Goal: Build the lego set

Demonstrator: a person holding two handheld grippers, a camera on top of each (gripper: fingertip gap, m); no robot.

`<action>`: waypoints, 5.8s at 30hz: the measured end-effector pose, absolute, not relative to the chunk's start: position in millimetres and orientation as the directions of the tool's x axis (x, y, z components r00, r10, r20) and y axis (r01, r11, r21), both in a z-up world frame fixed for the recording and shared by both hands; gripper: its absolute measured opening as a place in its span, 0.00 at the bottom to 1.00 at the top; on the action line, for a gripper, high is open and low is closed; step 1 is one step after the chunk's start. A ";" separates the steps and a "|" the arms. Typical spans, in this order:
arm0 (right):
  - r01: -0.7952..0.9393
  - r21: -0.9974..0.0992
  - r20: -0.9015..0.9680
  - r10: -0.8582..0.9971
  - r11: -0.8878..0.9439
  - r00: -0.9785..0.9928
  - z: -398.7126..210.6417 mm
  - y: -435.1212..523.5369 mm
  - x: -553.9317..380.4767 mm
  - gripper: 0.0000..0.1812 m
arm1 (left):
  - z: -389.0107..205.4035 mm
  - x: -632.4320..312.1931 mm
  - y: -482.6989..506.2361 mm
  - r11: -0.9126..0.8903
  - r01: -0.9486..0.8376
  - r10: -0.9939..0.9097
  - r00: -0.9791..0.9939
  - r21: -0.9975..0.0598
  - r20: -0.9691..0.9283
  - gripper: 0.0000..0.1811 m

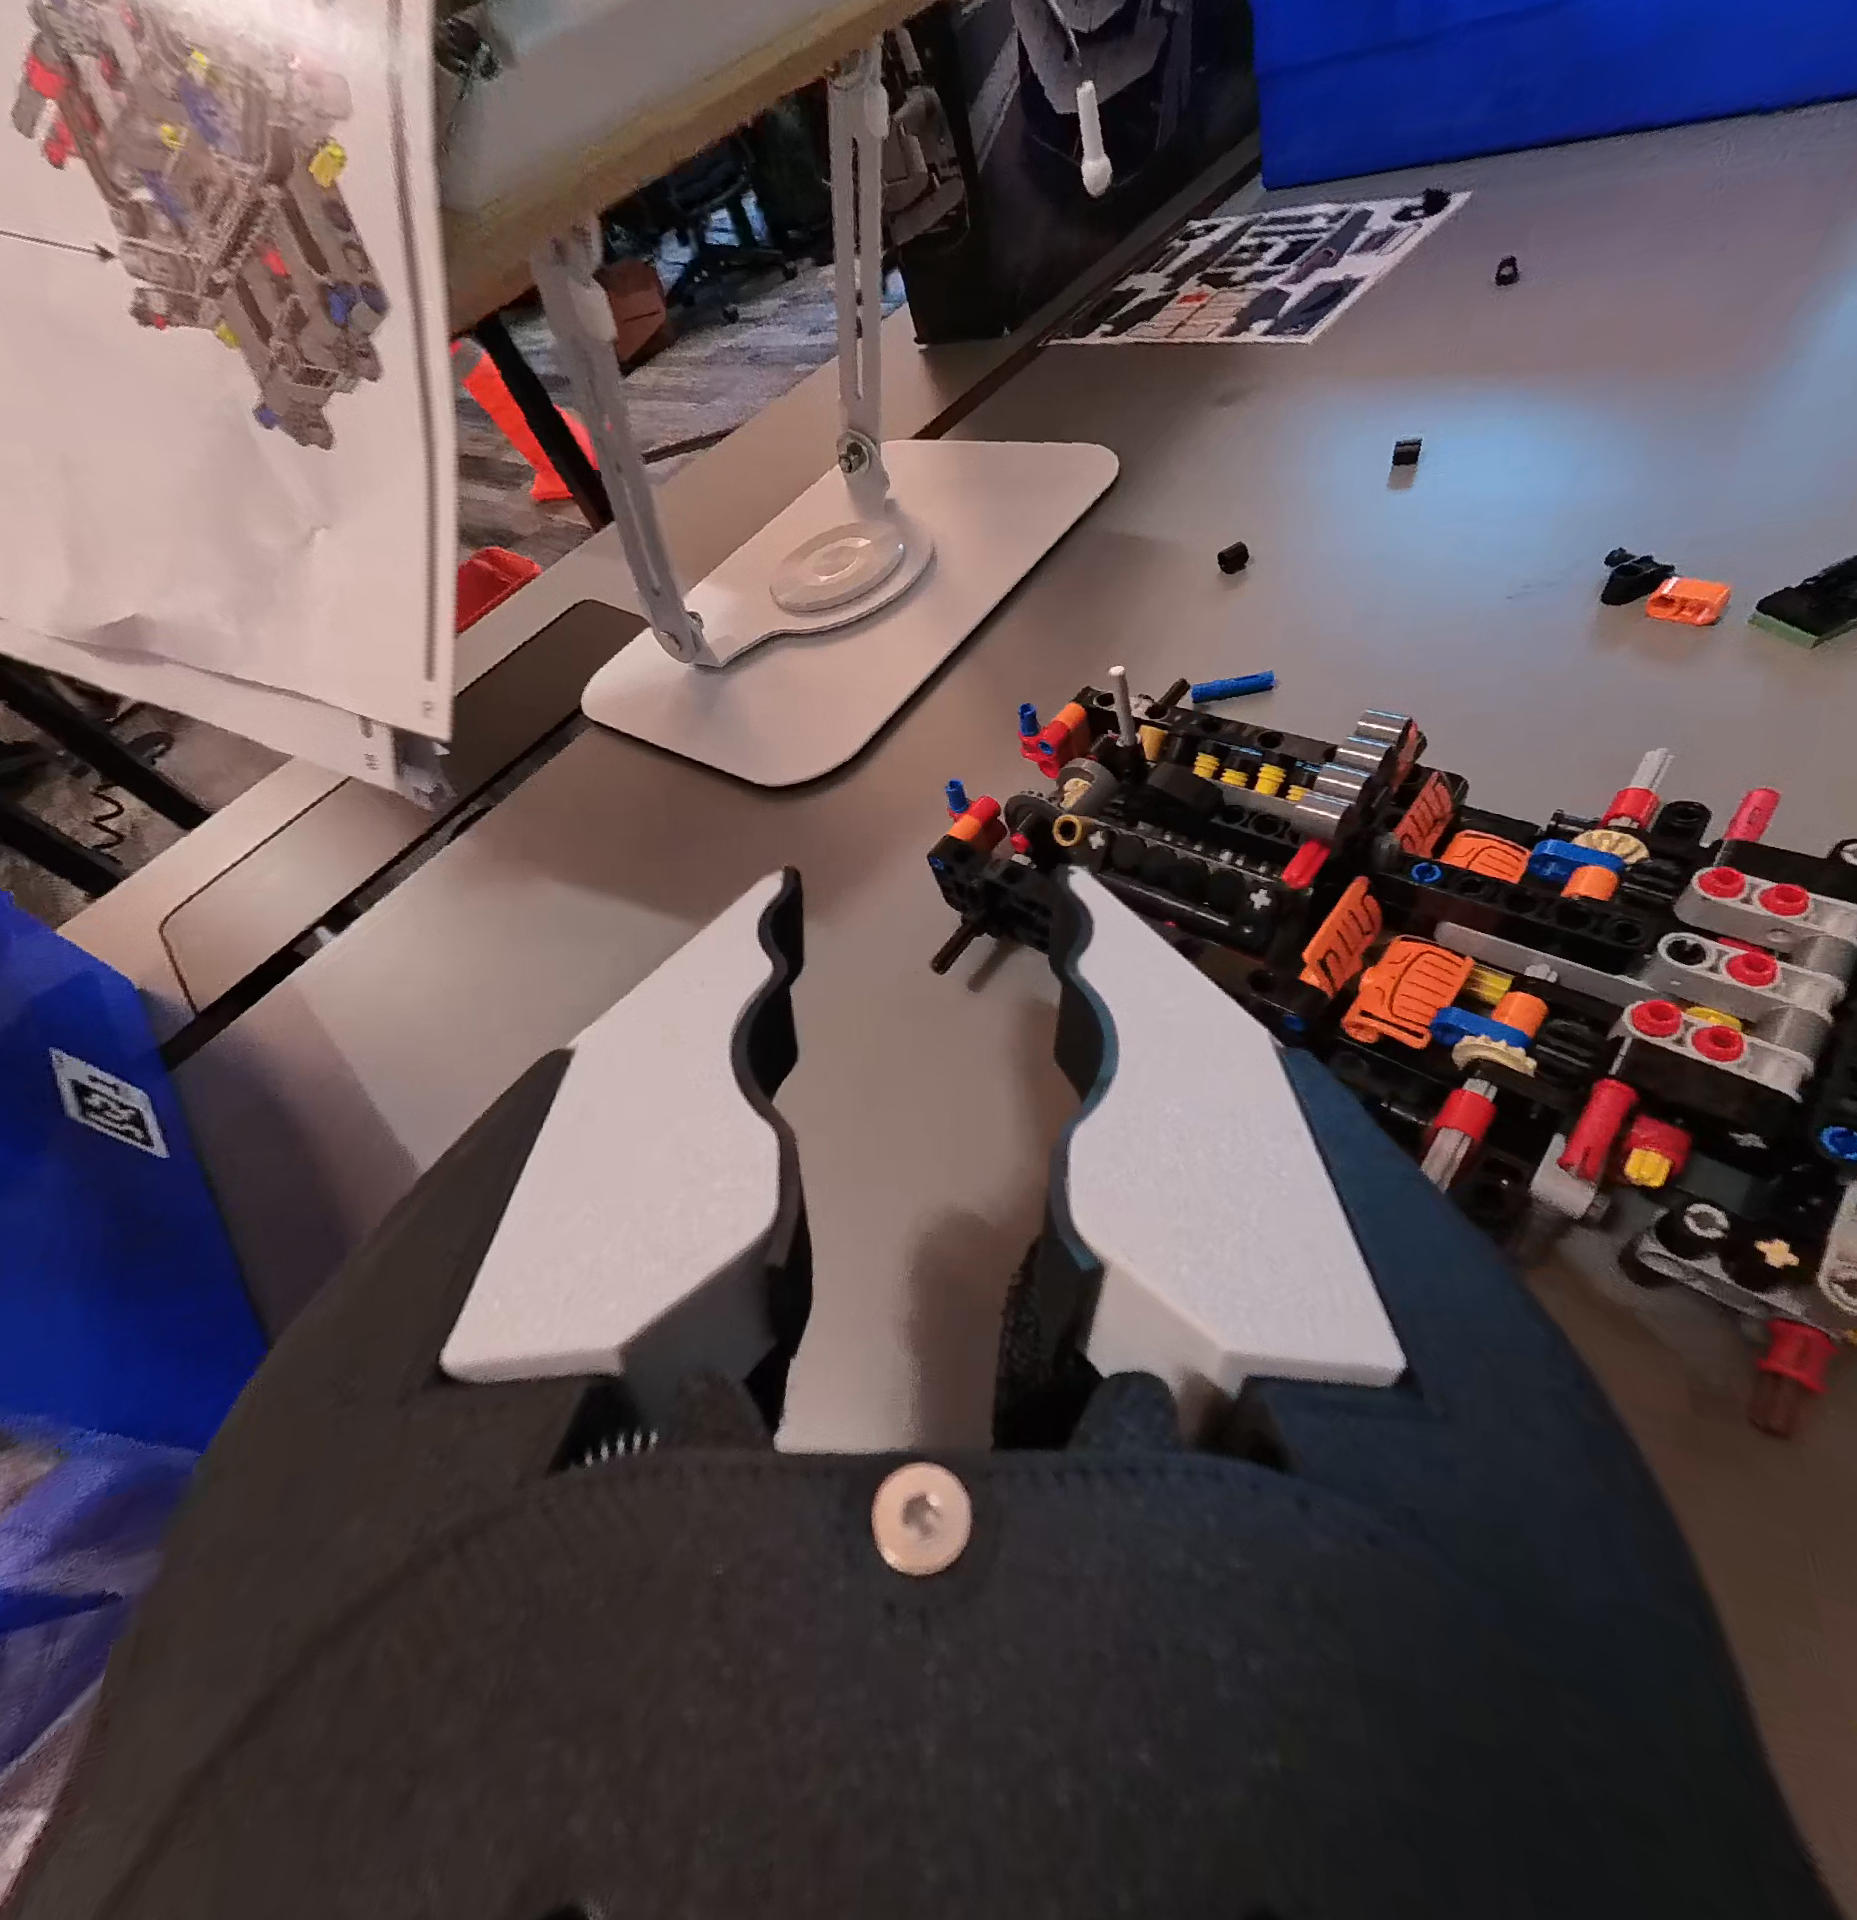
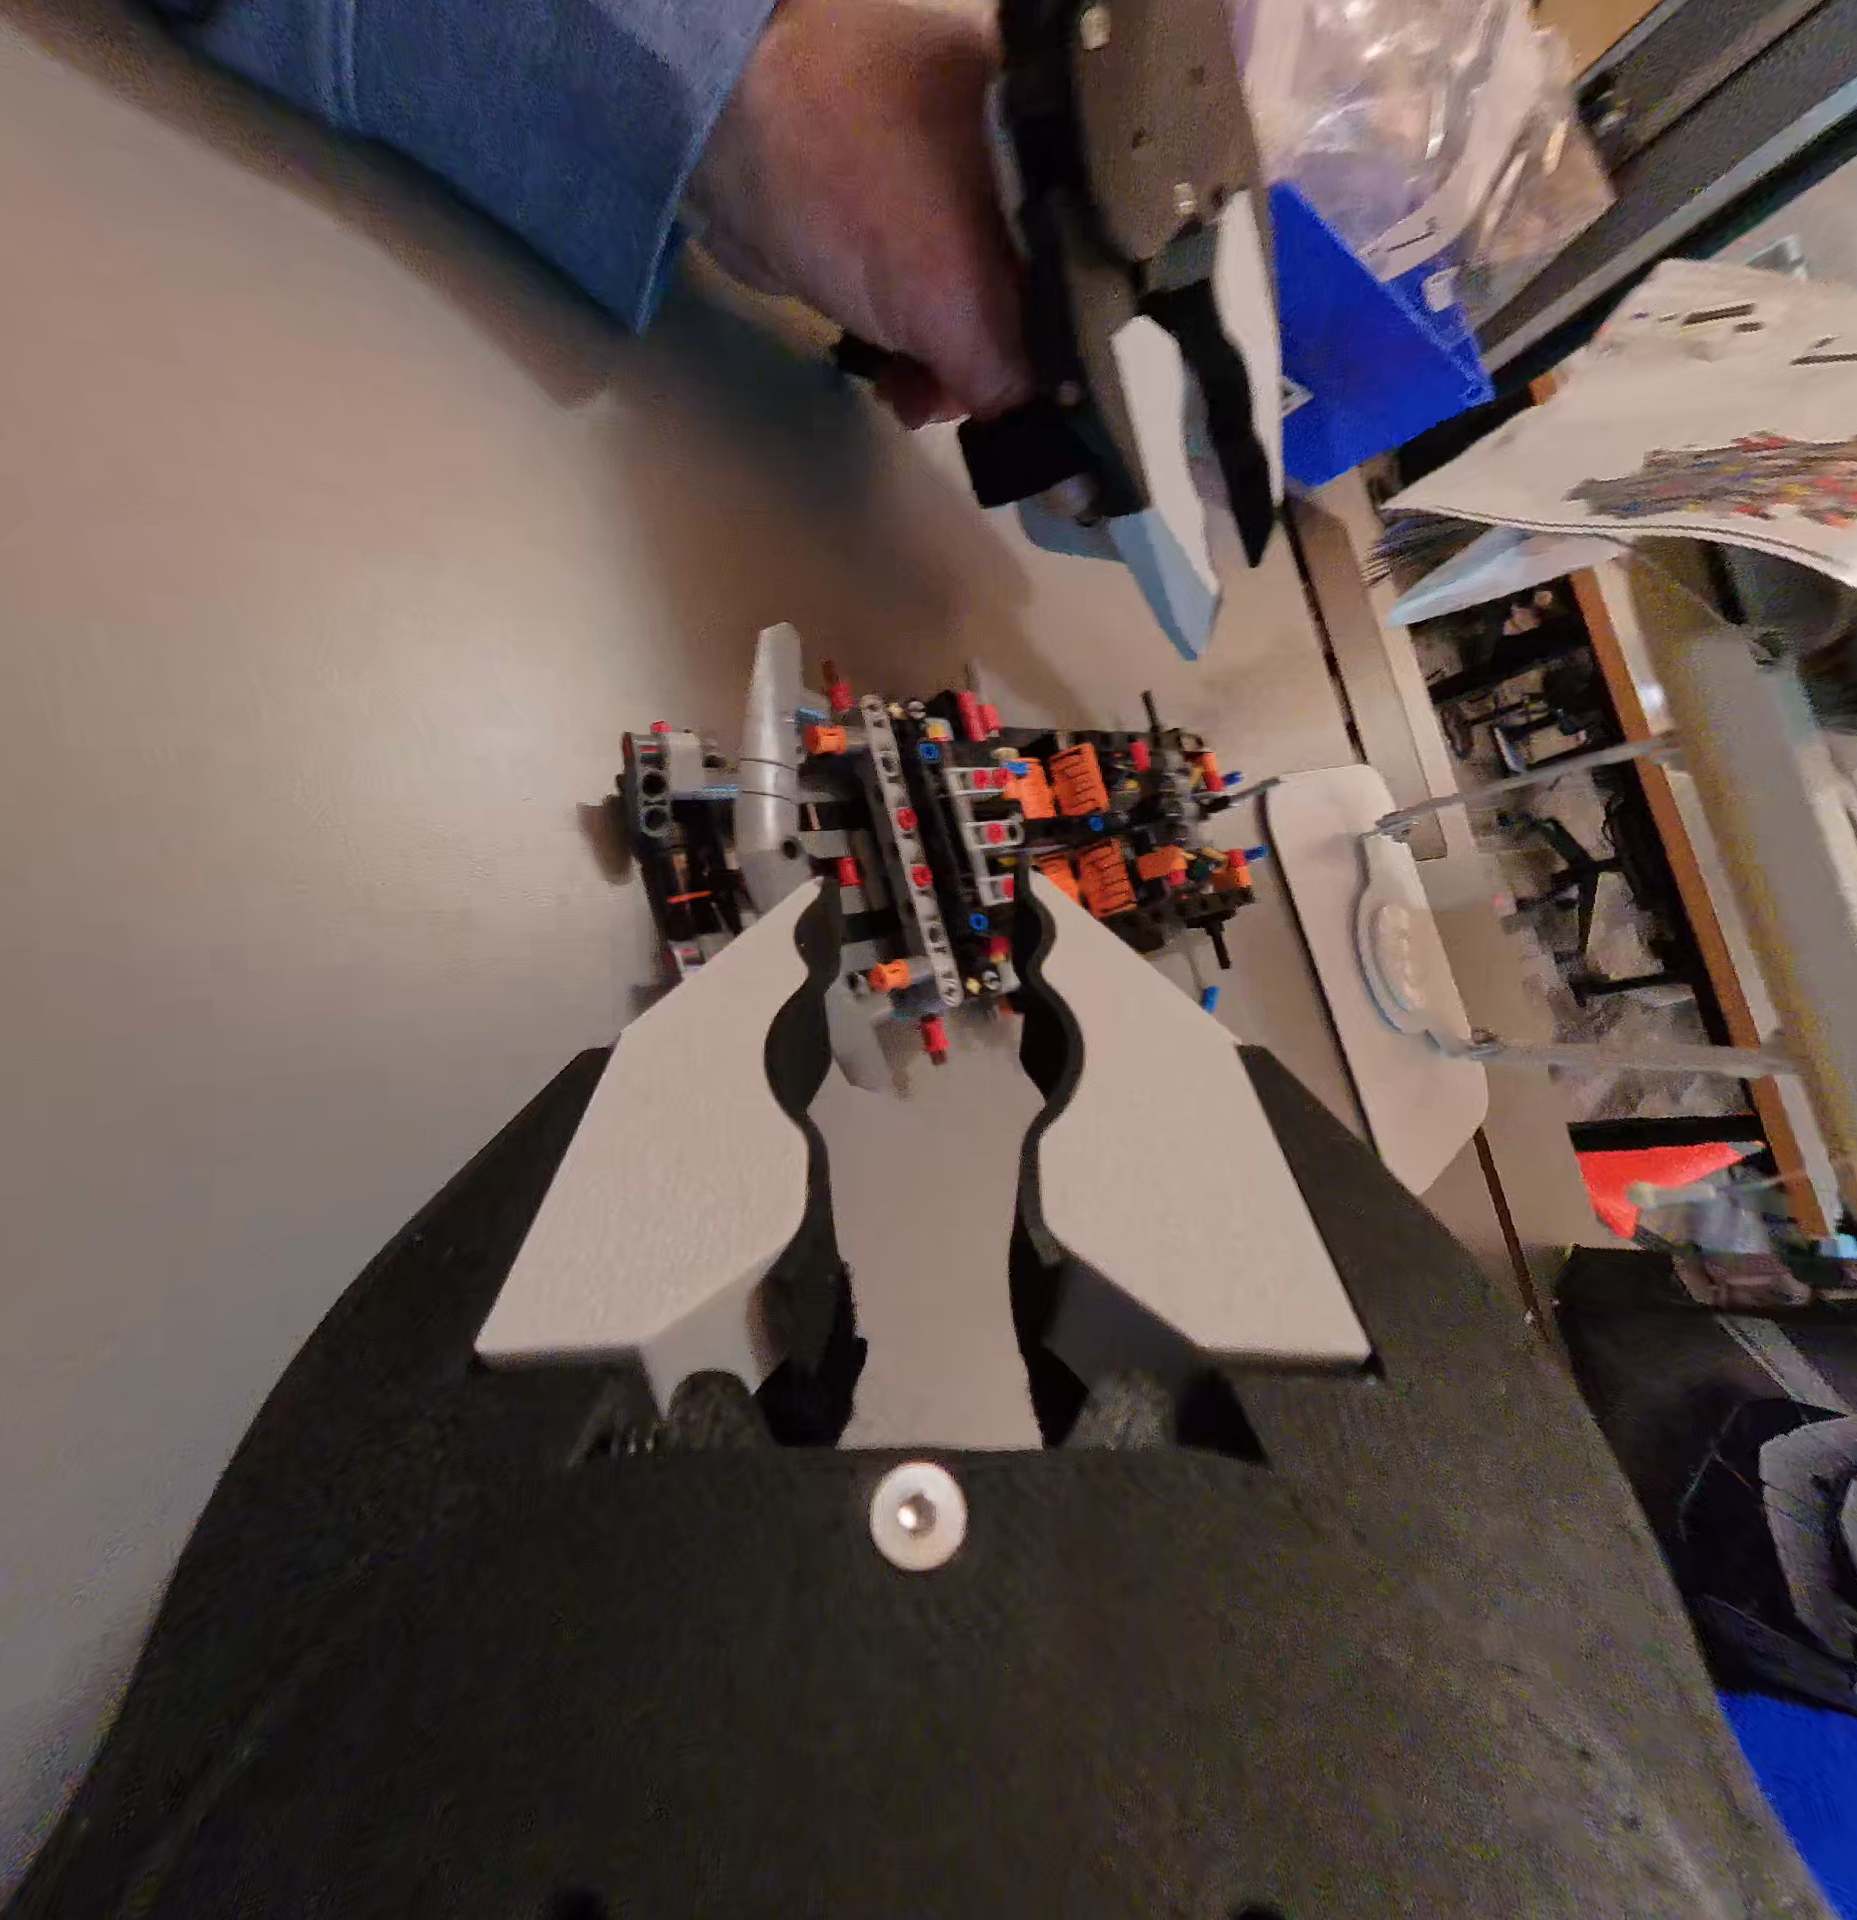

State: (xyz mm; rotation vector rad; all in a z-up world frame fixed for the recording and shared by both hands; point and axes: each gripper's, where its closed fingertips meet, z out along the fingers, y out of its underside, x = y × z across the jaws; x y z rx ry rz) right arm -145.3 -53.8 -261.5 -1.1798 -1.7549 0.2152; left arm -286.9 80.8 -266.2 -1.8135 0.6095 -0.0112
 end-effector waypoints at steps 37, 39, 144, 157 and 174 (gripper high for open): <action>0.610 -0.754 0.470 0.848 0.242 0.245 -53.1 437.4 -195.8 0.47 | -133.5 -293.9 228.7 0.173 -0.578 -0.158 0.783 -0.798 -0.601 0.18; 0.602 -0.760 0.468 0.848 0.243 0.248 -51.5 440.6 -194.0 0.42 | -135.4 -294.2 229.8 0.171 -0.582 -0.162 0.779 -0.795 -0.606 0.18; 0.406 -0.913 0.014 0.991 -0.041 0.130 -25.7 315.4 -146.8 0.12 | -72.3 -250.3 194.5 0.309 -0.657 0.069 0.736 -0.687 -0.673 0.00; 0.306 -0.914 0.256 0.964 0.265 -0.071 -38.4 211.8 -284.0 0.12 | -87.7 -308.0 181.4 0.273 -0.263 -0.035 0.959 -0.925 -0.283 0.19; 0.411 -0.870 0.281 0.959 0.272 -0.041 -60.5 233.4 -303.7 0.19 | -98.3 -384.3 182.2 0.251 0.211 -0.188 0.968 -0.945 0.167 0.00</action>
